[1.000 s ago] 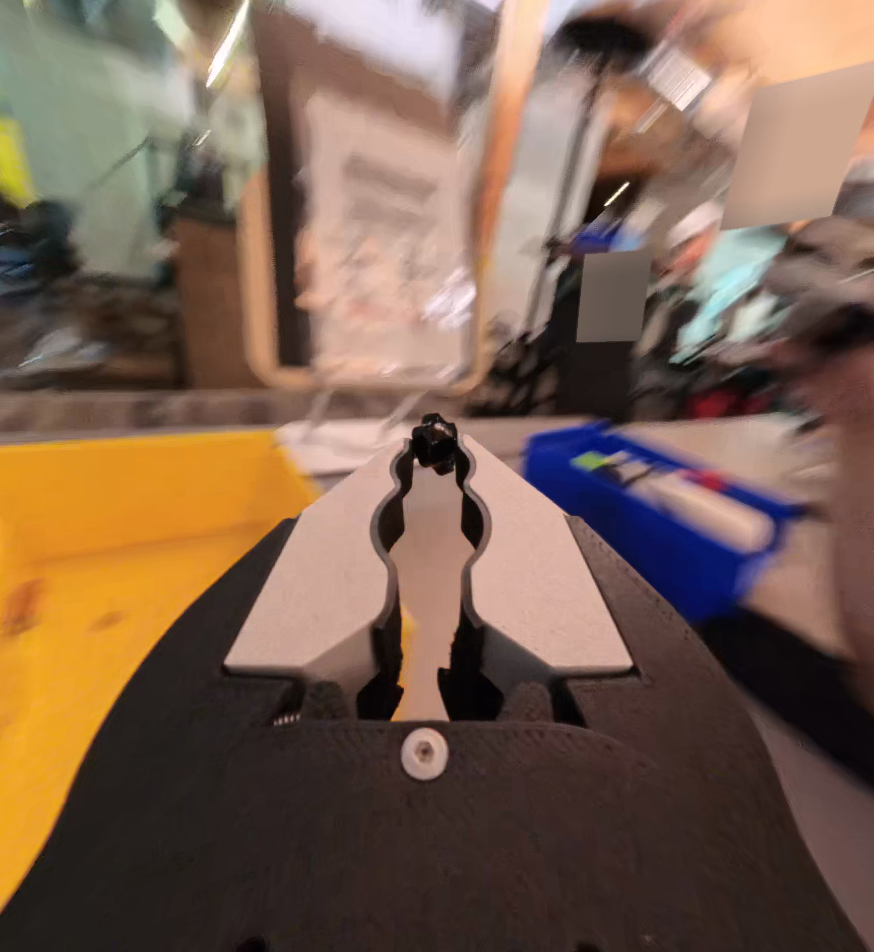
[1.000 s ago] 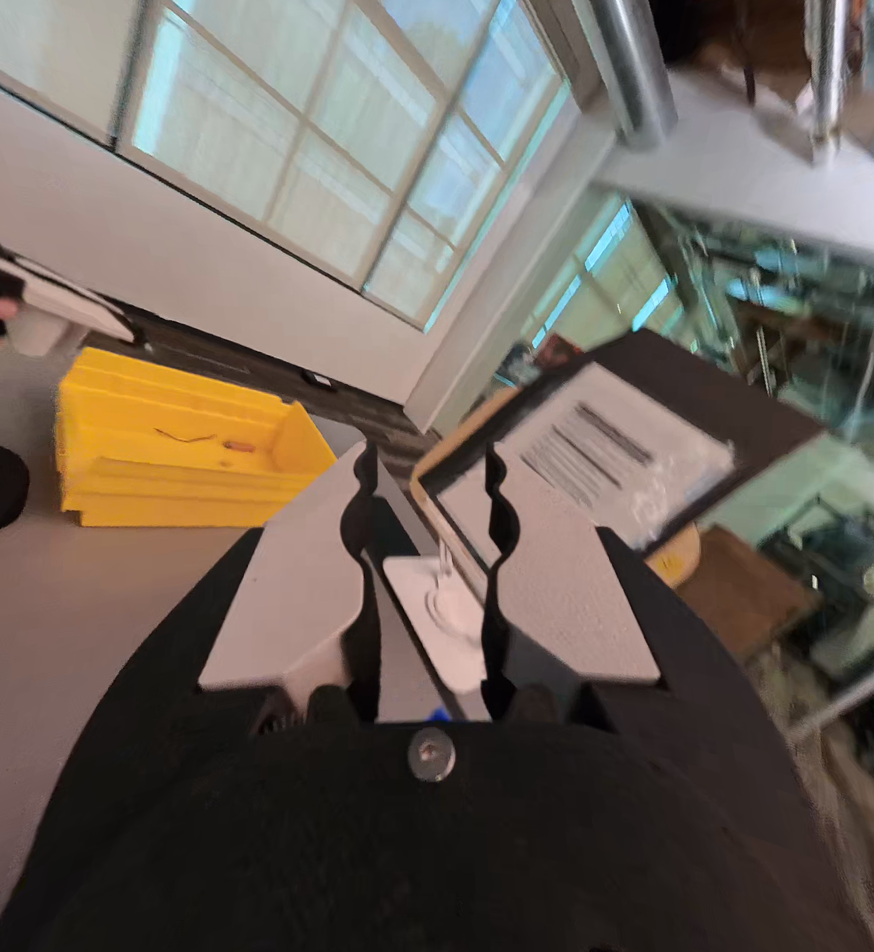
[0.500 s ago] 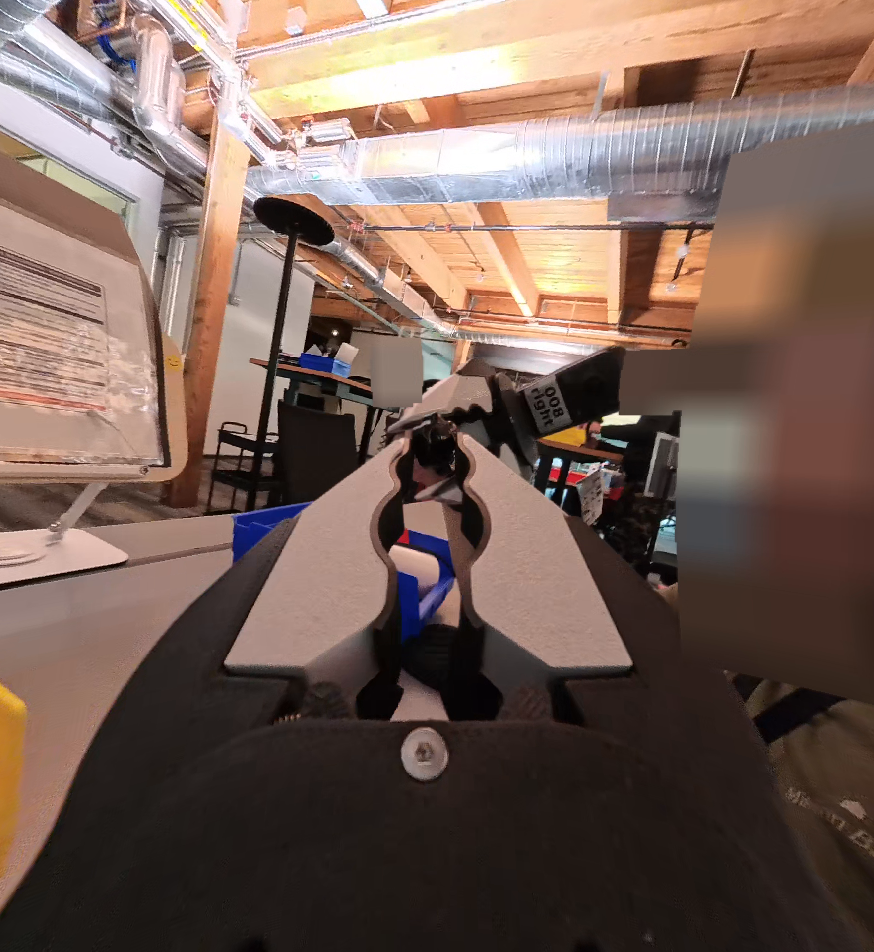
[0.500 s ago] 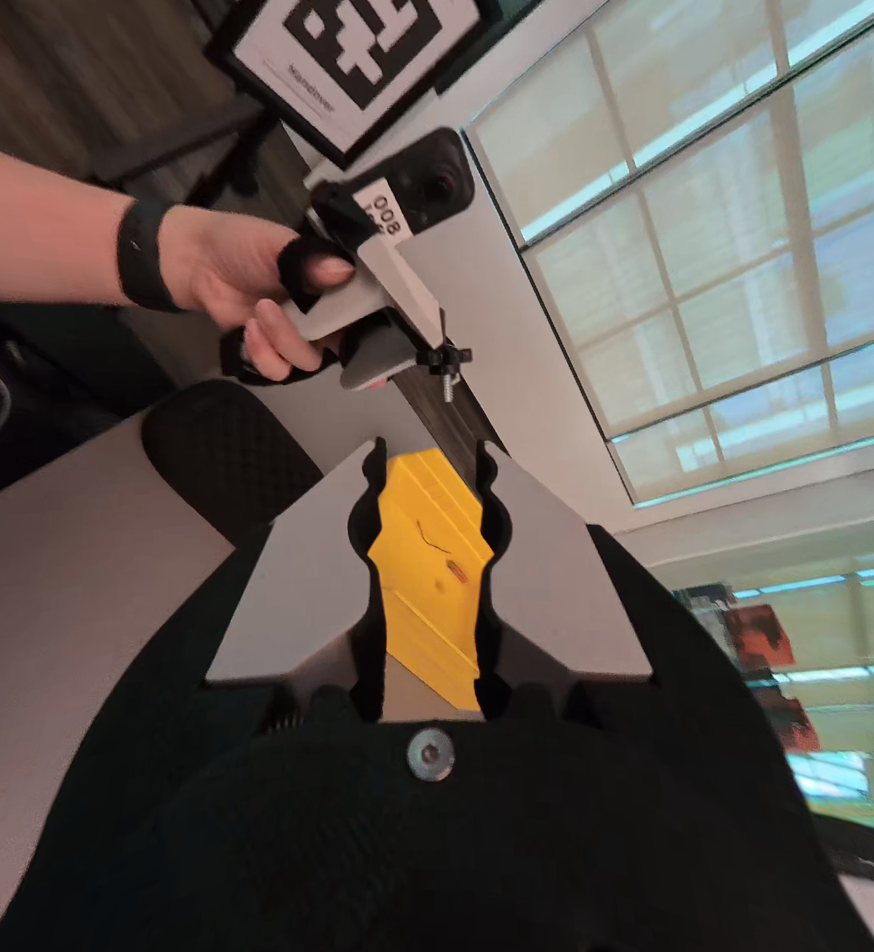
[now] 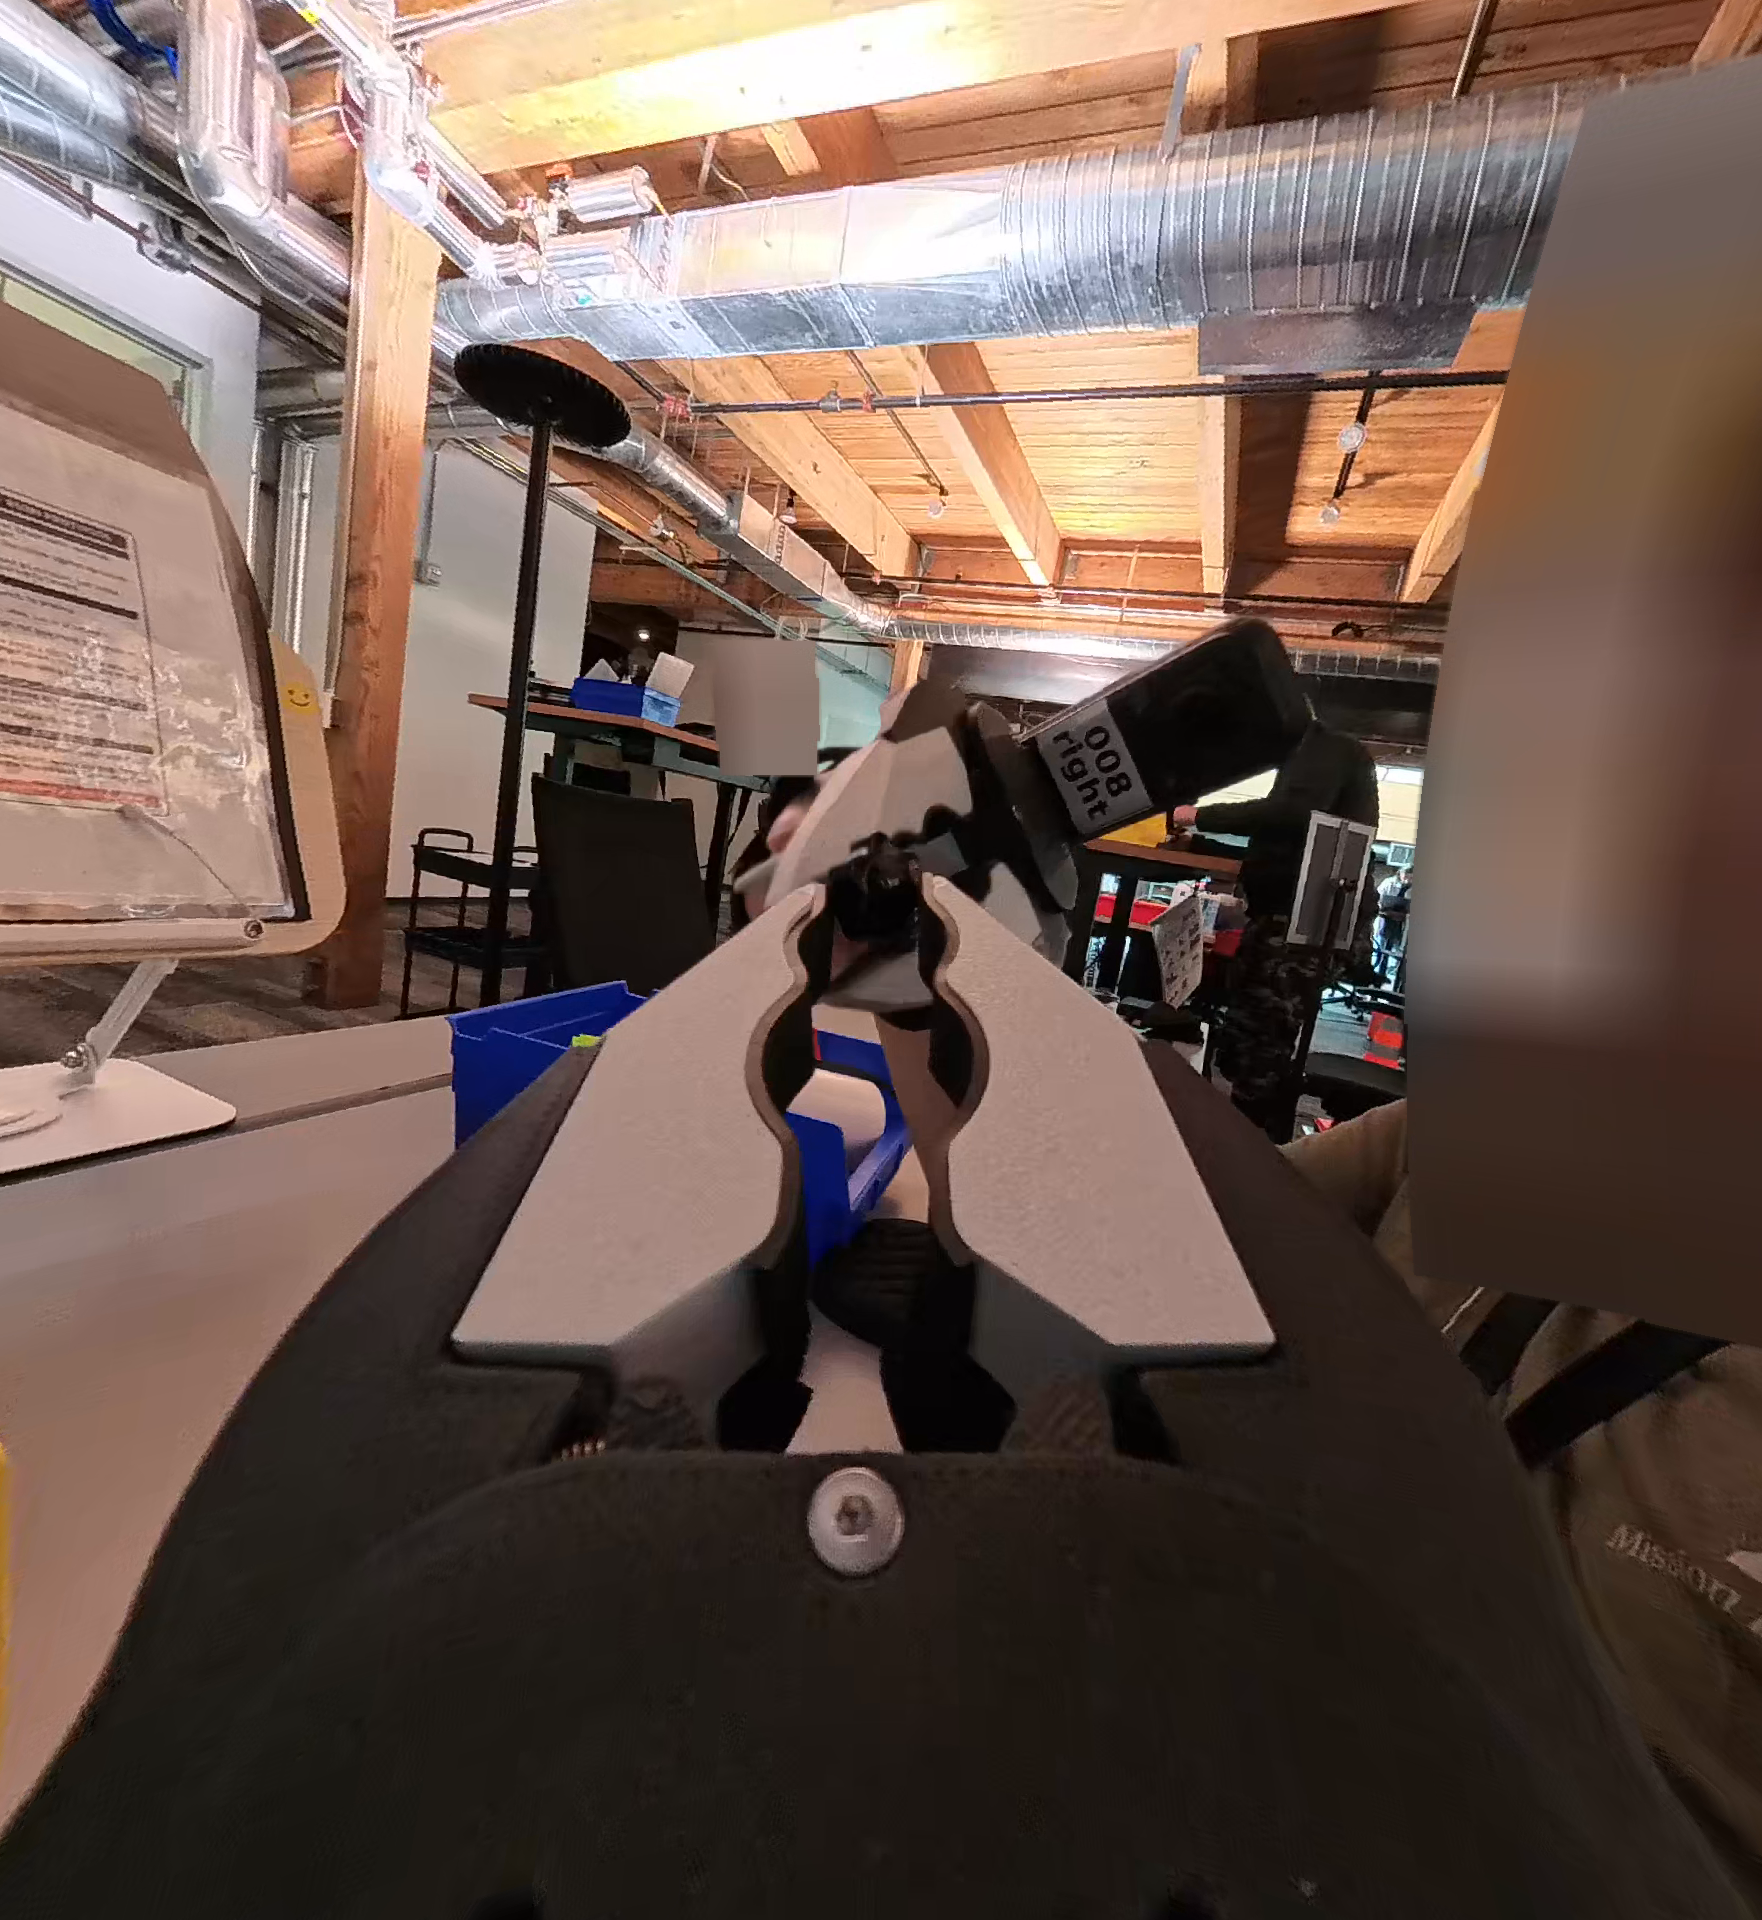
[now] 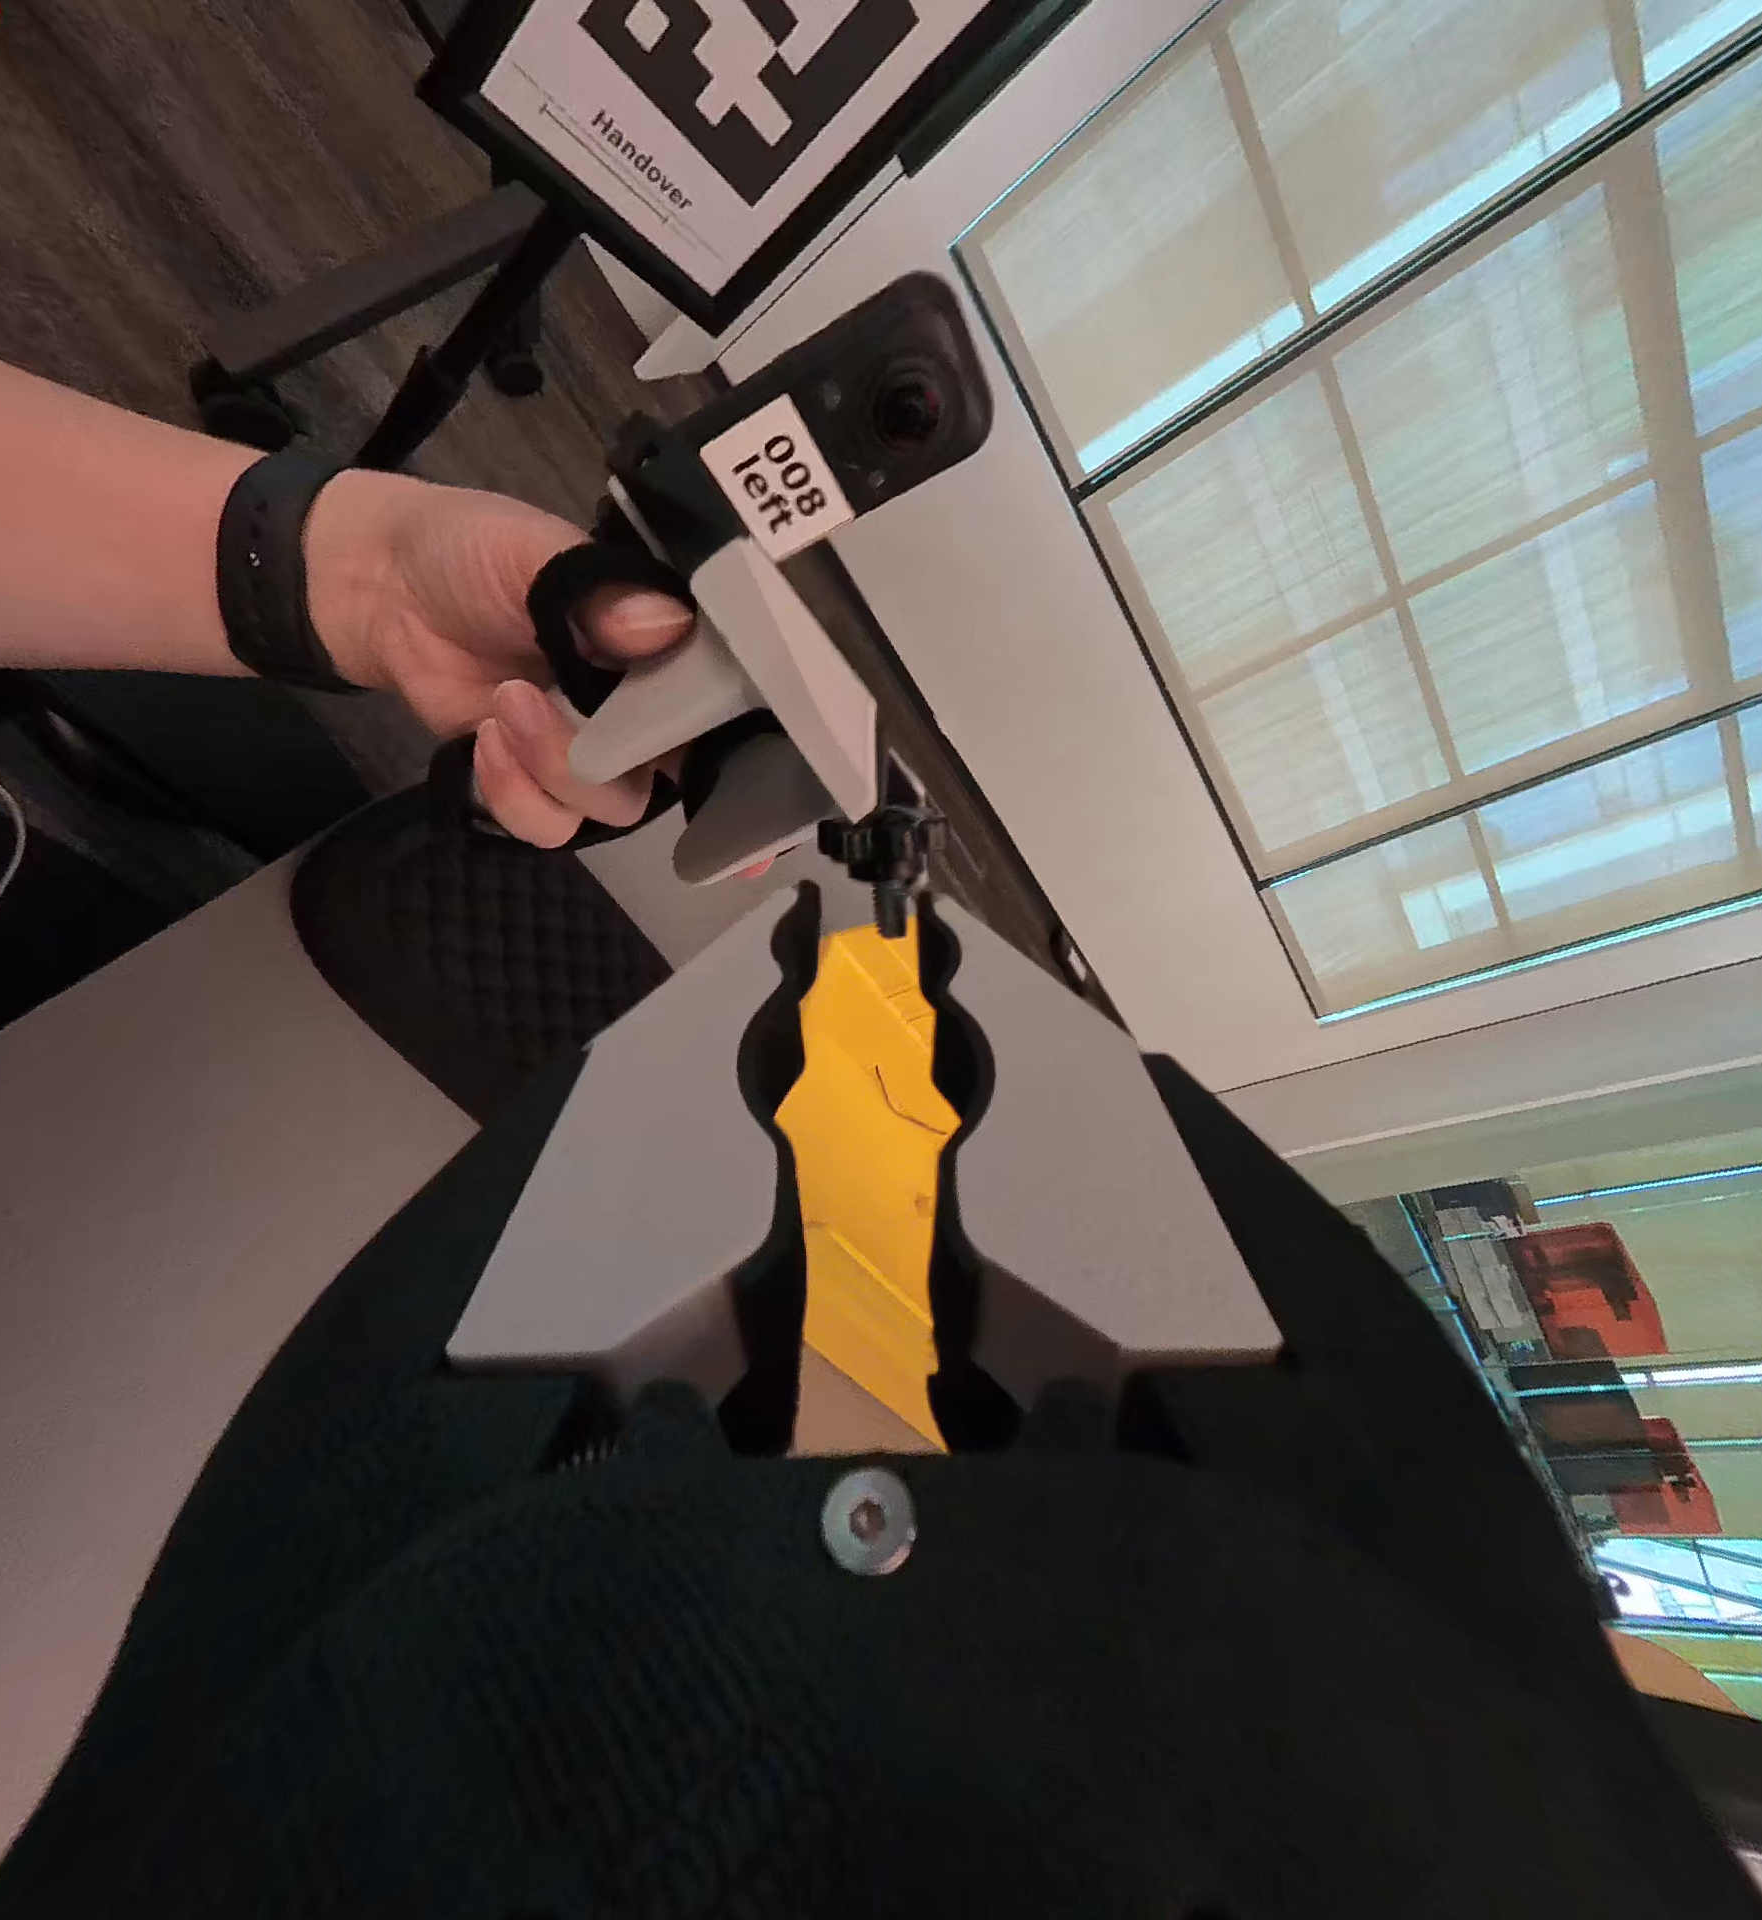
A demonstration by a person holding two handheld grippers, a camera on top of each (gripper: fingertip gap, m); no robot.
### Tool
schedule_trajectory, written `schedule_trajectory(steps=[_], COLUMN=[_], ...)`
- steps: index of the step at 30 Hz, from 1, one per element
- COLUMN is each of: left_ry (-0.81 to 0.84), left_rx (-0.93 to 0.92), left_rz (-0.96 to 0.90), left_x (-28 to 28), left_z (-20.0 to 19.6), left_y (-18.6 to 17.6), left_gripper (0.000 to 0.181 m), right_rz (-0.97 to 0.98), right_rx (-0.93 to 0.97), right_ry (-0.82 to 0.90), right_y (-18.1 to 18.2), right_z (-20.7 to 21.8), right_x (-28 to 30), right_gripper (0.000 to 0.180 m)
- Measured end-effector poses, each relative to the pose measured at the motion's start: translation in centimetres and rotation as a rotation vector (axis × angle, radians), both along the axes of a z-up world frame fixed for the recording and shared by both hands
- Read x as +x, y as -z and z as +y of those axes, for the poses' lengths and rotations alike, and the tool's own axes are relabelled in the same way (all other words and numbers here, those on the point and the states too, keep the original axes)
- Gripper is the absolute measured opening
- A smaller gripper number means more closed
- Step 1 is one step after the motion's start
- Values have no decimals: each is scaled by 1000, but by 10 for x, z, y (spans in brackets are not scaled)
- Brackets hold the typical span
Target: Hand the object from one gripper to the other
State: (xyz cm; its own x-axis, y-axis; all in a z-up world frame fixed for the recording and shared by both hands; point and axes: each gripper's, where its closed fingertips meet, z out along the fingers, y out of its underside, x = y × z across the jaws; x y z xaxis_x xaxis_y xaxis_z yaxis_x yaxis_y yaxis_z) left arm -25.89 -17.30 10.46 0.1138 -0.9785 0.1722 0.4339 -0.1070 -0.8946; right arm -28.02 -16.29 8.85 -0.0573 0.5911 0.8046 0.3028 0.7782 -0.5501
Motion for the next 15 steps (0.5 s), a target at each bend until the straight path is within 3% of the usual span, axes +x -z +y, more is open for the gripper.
schedule_trajectory(steps=[2, 4, 6, 8, 11, 15], left_ry=[2, -10, -94, -219, -417, -748], left_rx=[4, 15, 53, 125, 284, 604], left_rz=[13, 21, 29, 70, 152, 348], left_x=[1, 0, -4, -11, -20, -18], left_z=[-2, -3, 2, 7, 9, 7], left_y=[1, 2, 0, -2, -6, -5], left_gripper=[22, 27, 31, 49, 72, 78], right_rz=[7, -7, 4, 32, 48, 143], right_rx=[13, -53, -141, -273, -652, -1300], right_ry=[8, 4, 21, 0, -84, -275], right_y=[-1, 1, -2, -6, -11, -34], right_z=[2, 1, 4, 5, 4, 8], right_x=[0, -1, -1, -1, 3, 5], right_gripper=[4, 4, 4, 4, 4, 3])
